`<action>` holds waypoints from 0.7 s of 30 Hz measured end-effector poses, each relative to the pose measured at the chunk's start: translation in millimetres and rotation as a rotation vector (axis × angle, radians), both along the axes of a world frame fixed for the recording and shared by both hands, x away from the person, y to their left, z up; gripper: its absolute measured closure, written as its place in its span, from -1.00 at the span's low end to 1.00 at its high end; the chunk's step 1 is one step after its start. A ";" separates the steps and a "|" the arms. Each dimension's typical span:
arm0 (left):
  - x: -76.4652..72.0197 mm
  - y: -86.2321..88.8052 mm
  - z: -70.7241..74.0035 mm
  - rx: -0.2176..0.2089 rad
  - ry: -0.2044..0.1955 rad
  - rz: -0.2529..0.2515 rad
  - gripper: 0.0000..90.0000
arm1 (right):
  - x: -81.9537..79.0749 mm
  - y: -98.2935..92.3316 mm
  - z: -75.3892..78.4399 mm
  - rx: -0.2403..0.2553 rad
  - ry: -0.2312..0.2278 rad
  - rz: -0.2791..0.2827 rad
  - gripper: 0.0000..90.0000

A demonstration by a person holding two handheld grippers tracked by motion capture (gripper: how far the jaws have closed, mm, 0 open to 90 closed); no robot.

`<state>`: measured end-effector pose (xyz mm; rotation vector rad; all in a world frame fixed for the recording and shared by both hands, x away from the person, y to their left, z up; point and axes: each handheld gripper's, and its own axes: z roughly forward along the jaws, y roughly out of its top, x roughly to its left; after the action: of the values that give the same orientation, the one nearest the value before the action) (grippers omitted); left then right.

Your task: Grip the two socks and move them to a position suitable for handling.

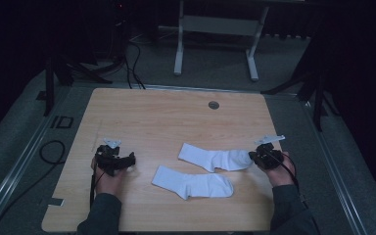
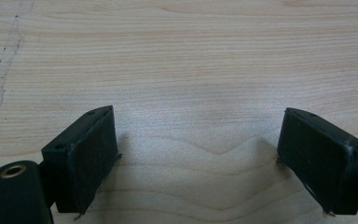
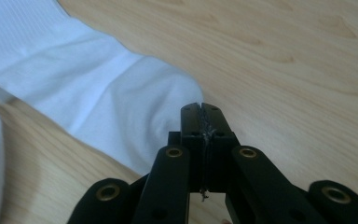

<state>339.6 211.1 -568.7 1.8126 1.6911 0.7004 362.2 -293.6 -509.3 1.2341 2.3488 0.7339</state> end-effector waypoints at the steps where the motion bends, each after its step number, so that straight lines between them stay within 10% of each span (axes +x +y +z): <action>1: 0.0 0.1 0.0 0.001 0.000 -0.001 -0.74 | -1.0 -1.9 -1.1 -0.005 0.002 -0.006 0.97; 13: -0.2 0.0 0.0 0.000 0.000 -0.001 -0.74 | -1.8 -30.0 -19.6 -0.076 0.045 -0.079 0.91; 21: -0.2 0.0 0.1 0.000 0.001 -0.001 -0.74 | -1.8 -21.5 -2.9 -0.011 -0.005 -0.064 0.67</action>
<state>339.4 211.1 -568.7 1.8141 1.6905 0.6997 360.5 -315.1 -512.2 1.2944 2.2951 0.7019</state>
